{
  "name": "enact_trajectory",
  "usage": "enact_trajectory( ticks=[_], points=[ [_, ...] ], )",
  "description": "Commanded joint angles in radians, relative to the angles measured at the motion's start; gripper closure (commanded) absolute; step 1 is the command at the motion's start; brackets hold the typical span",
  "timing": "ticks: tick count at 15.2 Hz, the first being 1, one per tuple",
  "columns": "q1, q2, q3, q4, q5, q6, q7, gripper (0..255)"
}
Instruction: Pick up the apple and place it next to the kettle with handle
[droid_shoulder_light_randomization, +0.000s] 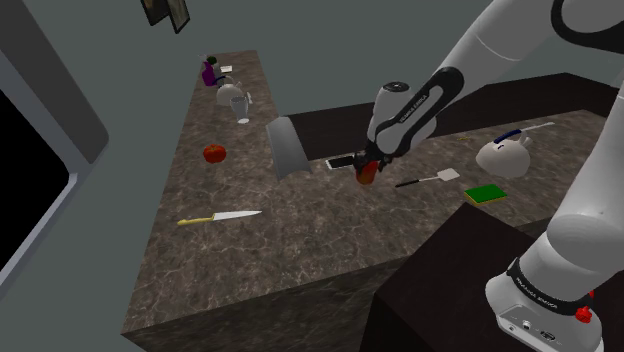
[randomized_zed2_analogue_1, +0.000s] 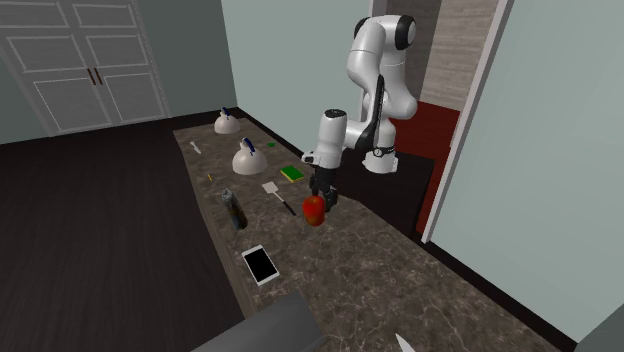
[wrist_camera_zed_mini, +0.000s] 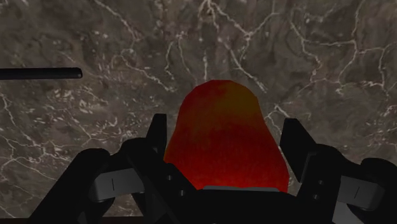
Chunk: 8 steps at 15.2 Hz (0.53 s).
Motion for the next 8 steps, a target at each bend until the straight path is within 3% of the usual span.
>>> enact_trajectory(
  ticks=[1, 8],
  points=[
    [-0.003, -0.025, 0.006, -0.001, 0.009, -0.024, -0.006, 255],
    [-0.011, -0.112, 0.02, 0.004, 0.044, -0.115, -0.034, 255]
  ],
)
